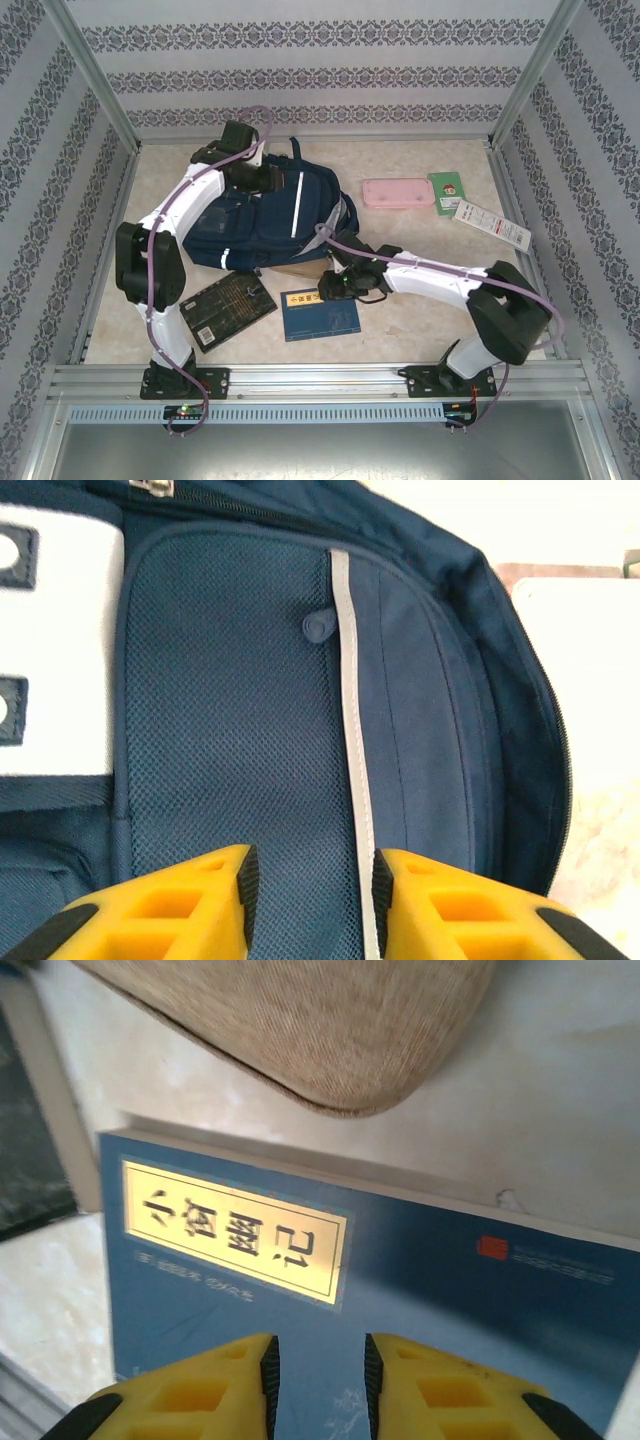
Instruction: Pack the student bag
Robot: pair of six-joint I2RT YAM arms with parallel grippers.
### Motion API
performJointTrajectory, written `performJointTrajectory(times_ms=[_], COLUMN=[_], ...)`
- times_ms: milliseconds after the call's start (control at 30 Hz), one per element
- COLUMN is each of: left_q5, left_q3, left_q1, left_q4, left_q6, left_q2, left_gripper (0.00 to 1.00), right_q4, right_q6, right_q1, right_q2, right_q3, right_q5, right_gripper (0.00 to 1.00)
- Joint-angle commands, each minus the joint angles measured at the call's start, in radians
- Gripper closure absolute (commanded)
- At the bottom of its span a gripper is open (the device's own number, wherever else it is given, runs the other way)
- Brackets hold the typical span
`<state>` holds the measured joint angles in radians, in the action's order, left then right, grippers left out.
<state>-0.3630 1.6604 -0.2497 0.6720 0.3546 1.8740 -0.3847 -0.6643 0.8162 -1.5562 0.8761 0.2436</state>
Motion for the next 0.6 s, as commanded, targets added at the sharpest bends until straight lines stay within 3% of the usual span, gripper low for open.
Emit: performJointTrajectory(times_ms=[0,233,500,567], left_q5=[0.000,0.052,0.110,0.115], left_q3=[-0.043,-0.129,-0.185,-0.183], left_q1=[-0.028,-0.077,-0.168,-0.192], left_q4=[-0.031,-0.040,-0.056,-0.061], left_q6=[0.032,0.089,0.146,0.157], left_q2=[-0.075,-0.143,-0.168,-0.160], left_gripper=[0.63,0.62,0.62,0.62], right_q4=[0.024,-0.018,-0.100,-0.094], right_q6=[0.030,0.060,0.078,0.089], right_q1=[0.008,-0.097,-0.379,-0.439], right_q2=[-0.072,-0.107,0.006,0.040], right_q3=[0.017,-0.029,-0.168,-0.186], right_q5=[-0.013,-0.034,-0.106,-0.075], right_gripper=[0.68,0.70,0.70,0.69])
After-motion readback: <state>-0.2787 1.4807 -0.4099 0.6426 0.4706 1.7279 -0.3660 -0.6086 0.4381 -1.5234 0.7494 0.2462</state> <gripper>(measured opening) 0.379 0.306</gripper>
